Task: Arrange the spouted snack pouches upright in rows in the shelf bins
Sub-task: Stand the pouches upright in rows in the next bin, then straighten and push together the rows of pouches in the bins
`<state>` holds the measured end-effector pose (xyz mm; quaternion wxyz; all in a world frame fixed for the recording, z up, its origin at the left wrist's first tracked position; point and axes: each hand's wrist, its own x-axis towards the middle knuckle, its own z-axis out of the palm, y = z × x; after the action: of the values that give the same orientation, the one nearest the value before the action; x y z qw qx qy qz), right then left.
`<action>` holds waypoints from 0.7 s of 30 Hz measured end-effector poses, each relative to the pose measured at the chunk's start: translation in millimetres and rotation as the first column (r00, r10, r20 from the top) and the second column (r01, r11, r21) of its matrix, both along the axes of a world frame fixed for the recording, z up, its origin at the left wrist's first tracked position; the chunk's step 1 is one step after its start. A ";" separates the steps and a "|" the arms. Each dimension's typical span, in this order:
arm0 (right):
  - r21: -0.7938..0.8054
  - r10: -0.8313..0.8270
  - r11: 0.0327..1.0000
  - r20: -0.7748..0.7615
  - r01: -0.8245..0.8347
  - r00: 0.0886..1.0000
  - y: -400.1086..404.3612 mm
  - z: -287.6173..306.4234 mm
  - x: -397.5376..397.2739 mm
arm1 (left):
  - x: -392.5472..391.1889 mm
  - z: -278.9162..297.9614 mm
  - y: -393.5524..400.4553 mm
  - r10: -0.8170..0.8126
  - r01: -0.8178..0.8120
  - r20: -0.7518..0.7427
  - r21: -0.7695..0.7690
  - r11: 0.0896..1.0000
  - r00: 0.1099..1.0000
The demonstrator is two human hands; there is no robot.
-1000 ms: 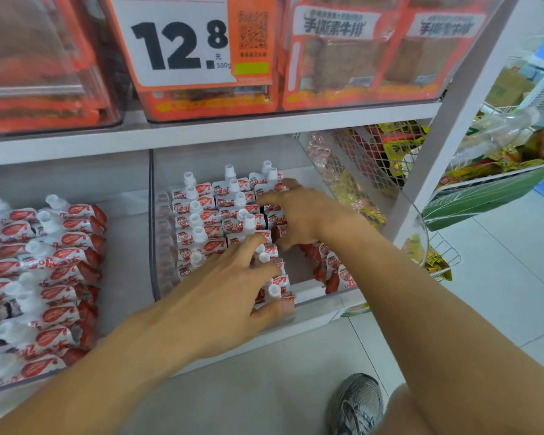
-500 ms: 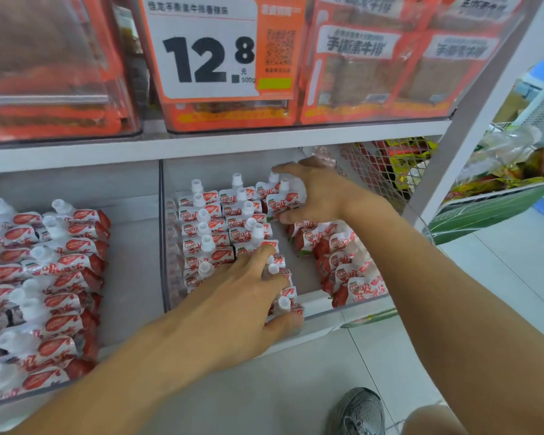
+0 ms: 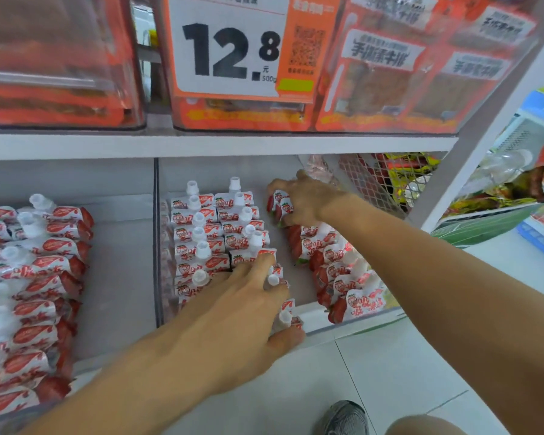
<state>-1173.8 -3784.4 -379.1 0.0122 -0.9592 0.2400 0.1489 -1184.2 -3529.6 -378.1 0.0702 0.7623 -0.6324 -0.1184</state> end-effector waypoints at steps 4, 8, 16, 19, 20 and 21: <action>-0.042 -0.025 0.999 -0.102 0.021 0.994 -2.7 14.6 -8.7 | -0.6 -1.9 0.3 -0.007 0.007 0.015 0.001 1.000 1.000; -0.137 0.027 0.990 -0.089 -0.039 0.996 16.4 5.8 -24.1 | -0.4 -3.0 -0.4 -0.008 0.008 0.008 0.004 1.000 1.000; -0.122 -0.052 0.992 -0.104 0.039 0.993 12.7 1.5 -34.8 | 2.2 -7.0 0.1 -0.009 0.008 -0.009 -0.037 0.999 1.000; -0.081 -0.002 0.997 0.020 0.004 1.000 20.9 22.2 -60.2 | 4.9 -8.2 1.7 -0.016 0.015 -0.018 -0.052 0.999 1.000; -0.097 0.001 0.995 0.136 0.013 0.991 27.4 29.2 -77.7 | 5.4 -9.0 3.1 -0.021 0.020 -0.018 -0.046 0.999 1.000; -0.127 -0.011 0.991 0.291 0.050 0.957 34.1 34.1 -99.2 | 5.7 -10.0 4.4 -0.022 0.022 -0.019 -0.043 0.999 1.000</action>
<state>-1273.0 -3750.4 -345.0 -0.0146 -0.9655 0.2598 -0.0098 -1178.5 -3525.2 -388.1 0.0914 0.7524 -0.6424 -0.1132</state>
